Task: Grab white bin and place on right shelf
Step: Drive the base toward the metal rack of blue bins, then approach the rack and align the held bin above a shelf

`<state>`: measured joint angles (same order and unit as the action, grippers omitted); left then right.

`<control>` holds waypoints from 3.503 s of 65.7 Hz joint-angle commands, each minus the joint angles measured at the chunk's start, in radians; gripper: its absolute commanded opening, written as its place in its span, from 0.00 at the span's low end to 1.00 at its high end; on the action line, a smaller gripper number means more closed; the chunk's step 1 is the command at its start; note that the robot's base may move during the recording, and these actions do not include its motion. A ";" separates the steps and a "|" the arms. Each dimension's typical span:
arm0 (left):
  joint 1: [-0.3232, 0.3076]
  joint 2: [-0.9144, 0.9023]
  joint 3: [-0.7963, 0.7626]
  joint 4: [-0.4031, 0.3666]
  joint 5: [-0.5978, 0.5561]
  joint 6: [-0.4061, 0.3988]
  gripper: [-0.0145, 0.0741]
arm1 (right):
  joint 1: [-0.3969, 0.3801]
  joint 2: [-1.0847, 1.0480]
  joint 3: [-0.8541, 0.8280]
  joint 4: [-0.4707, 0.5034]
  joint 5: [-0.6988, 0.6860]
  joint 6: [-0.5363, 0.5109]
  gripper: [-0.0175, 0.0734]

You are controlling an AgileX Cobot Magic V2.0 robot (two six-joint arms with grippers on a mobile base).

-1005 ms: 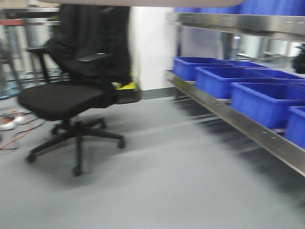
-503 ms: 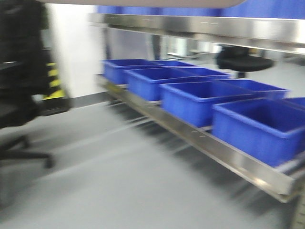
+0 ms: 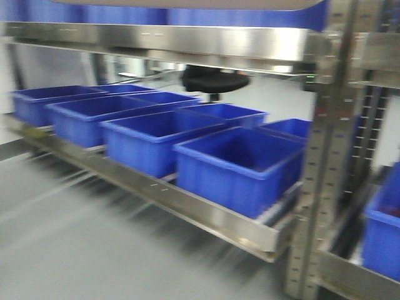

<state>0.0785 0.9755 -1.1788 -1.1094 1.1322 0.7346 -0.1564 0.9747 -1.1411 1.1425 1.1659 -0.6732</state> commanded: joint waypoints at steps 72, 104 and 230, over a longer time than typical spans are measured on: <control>-0.019 -0.018 -0.035 -0.184 0.039 0.006 0.44 | 0.013 -0.019 -0.040 0.210 0.119 -0.007 0.65; -0.019 -0.018 -0.035 -0.184 0.039 0.006 0.44 | 0.013 -0.019 -0.040 0.210 0.119 -0.007 0.65; -0.019 -0.016 -0.035 -0.184 0.039 0.006 0.44 | 0.012 -0.019 -0.040 0.210 0.116 -0.007 0.65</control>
<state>0.0785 0.9755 -1.1788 -1.1108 1.1308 0.7346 -0.1564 0.9747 -1.1411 1.1440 1.1659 -0.6732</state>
